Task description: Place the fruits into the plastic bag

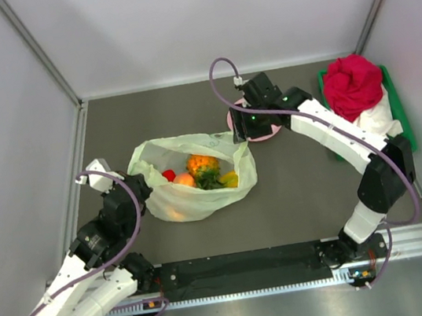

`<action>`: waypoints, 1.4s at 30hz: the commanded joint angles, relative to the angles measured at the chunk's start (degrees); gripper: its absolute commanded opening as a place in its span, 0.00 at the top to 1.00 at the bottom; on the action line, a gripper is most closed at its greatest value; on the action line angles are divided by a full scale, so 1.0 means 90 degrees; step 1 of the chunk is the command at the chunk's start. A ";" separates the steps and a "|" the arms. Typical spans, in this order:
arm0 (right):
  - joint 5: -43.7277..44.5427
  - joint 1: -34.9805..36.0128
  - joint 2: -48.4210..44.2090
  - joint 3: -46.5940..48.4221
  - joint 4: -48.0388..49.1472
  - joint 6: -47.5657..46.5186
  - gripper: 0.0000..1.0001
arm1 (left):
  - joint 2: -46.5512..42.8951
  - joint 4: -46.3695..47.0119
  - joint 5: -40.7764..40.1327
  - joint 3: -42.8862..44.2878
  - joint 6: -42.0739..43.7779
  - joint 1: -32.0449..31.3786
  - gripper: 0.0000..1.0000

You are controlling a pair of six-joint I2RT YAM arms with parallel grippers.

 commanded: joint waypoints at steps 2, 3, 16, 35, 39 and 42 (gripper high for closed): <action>-0.0286 -0.0129 -0.0056 0.0128 0.0326 0.0012 0.53 | -0.0021 0.0160 -0.0152 0.0078 0.0110 0.0016 1.00; -0.0238 -0.0120 -0.0085 0.0158 0.0335 -0.0007 0.59 | -0.0021 0.0189 -0.0133 0.0098 0.0169 0.0026 1.00; -0.0336 -0.0149 -0.0309 0.2310 -0.0474 -0.0339 1.00 | 0.0125 0.0823 -0.0113 0.1014 0.1115 0.0026 1.00; -0.0081 -0.0149 -0.1247 0.3420 -0.0075 -0.0368 1.00 | 0.0350 0.1558 -0.0114 0.2921 0.2416 0.0016 1.00; -0.0168 -0.0149 -0.1257 0.2943 -0.0075 -0.0291 1.00 | 0.0555 0.1410 0.0324 0.2648 0.2132 0.0026 1.00; -0.0286 -0.0149 -0.1316 0.2504 0.0101 -0.0203 1.00 | 0.0730 0.1614 0.0764 0.2306 0.2161 0.0016 1.00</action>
